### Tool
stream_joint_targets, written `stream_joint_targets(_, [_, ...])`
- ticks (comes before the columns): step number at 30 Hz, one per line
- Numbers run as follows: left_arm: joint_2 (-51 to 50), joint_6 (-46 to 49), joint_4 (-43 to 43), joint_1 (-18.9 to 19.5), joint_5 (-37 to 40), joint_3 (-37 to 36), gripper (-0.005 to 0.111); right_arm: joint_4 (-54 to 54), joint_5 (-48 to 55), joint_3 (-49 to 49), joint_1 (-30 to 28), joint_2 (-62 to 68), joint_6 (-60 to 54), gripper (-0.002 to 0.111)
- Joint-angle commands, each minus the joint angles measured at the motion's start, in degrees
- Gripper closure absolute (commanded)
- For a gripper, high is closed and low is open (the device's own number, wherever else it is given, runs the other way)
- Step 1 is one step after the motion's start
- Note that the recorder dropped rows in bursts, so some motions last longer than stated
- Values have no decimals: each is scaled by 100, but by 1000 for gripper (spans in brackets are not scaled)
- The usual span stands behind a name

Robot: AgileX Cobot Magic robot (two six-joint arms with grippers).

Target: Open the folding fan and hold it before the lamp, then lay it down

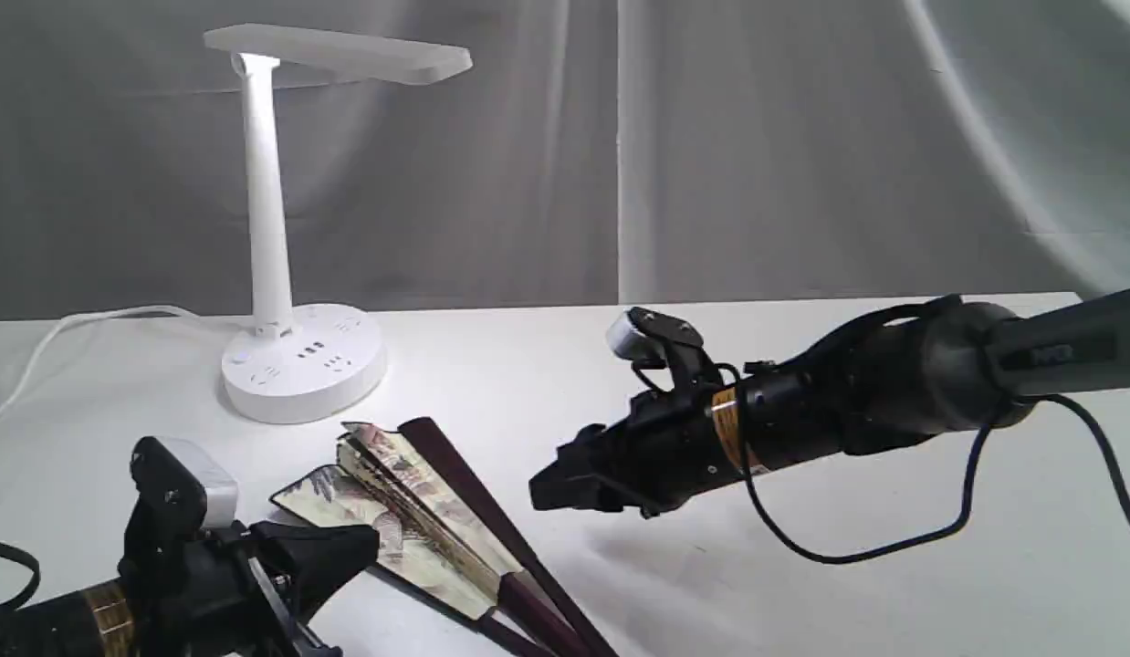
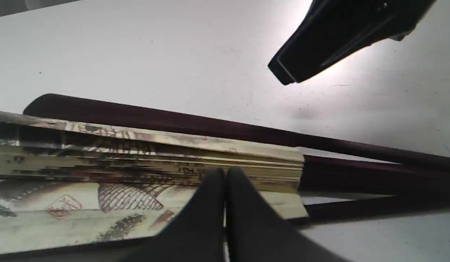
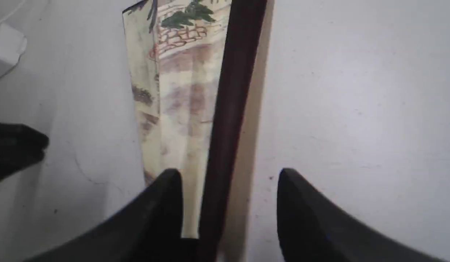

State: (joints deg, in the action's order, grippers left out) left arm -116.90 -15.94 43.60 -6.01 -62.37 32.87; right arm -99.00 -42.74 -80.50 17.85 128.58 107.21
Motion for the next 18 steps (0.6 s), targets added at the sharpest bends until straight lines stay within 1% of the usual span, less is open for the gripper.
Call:
stream_joint_targets(1, [17, -6, -23, 10, -7, 13, 107, -94, -96, -89, 122, -14, 468, 65])
stream_joint_targets(4, [17, 5, -23, 10, -7, 13, 107, -94, 187, -89, 173, -14, 571, 65])
stream_joint_targets(8, [17, -4, -23, 10, 28, 13, 107, -94, 226, -89, 173, 39, 571, 65])
stream_joint_targets(13, [17, -4, -23, 10, 28, 13, 107, 1, 561, -99, 235, 409, 555, 65])
stream_joint_targets(18, [17, -15, -23, 10, 28, 13, 107, 113, 319, -133, 246, 486, 490, 65])
